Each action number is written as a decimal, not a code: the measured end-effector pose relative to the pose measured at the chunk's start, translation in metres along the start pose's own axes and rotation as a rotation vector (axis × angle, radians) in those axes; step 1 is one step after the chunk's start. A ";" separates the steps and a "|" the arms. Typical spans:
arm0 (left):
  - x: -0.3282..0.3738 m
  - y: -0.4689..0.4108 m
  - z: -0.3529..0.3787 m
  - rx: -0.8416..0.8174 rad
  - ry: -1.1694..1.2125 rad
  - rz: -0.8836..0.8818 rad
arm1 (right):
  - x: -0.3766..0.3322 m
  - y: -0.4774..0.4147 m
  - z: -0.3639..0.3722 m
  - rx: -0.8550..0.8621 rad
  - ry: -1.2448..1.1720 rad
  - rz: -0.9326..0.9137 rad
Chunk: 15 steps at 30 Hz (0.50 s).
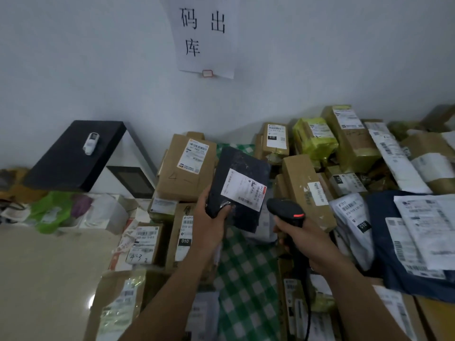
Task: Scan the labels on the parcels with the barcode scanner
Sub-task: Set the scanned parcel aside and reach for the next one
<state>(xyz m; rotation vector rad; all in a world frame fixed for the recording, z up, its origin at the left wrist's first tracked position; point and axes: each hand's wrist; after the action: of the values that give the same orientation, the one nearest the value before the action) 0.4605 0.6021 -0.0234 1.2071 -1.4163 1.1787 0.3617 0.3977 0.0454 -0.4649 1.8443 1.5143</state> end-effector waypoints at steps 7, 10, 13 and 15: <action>0.025 -0.014 -0.030 0.076 0.082 0.102 | -0.026 0.043 0.038 -0.124 -0.087 -0.058; 0.029 -0.016 -0.032 0.094 0.095 0.126 | -0.036 0.055 0.048 -0.155 -0.100 -0.042; 0.030 -0.013 -0.034 0.105 0.086 0.147 | -0.040 0.065 0.053 -0.188 -0.113 -0.027; 0.029 -0.010 -0.036 0.112 0.096 0.153 | -0.041 0.070 0.055 -0.206 -0.123 -0.014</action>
<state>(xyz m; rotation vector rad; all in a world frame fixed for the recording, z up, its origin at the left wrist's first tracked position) 0.4692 0.6334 0.0115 1.1179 -1.4061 1.4196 0.3597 0.4619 0.1199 -0.4675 1.5963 1.6933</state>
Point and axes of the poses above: each hand's wrist, its own y-axis away from the middle knuckle, its own z-axis out of the palm, x = y × z, and after that the axes turned 11 degrees about z, right-handed
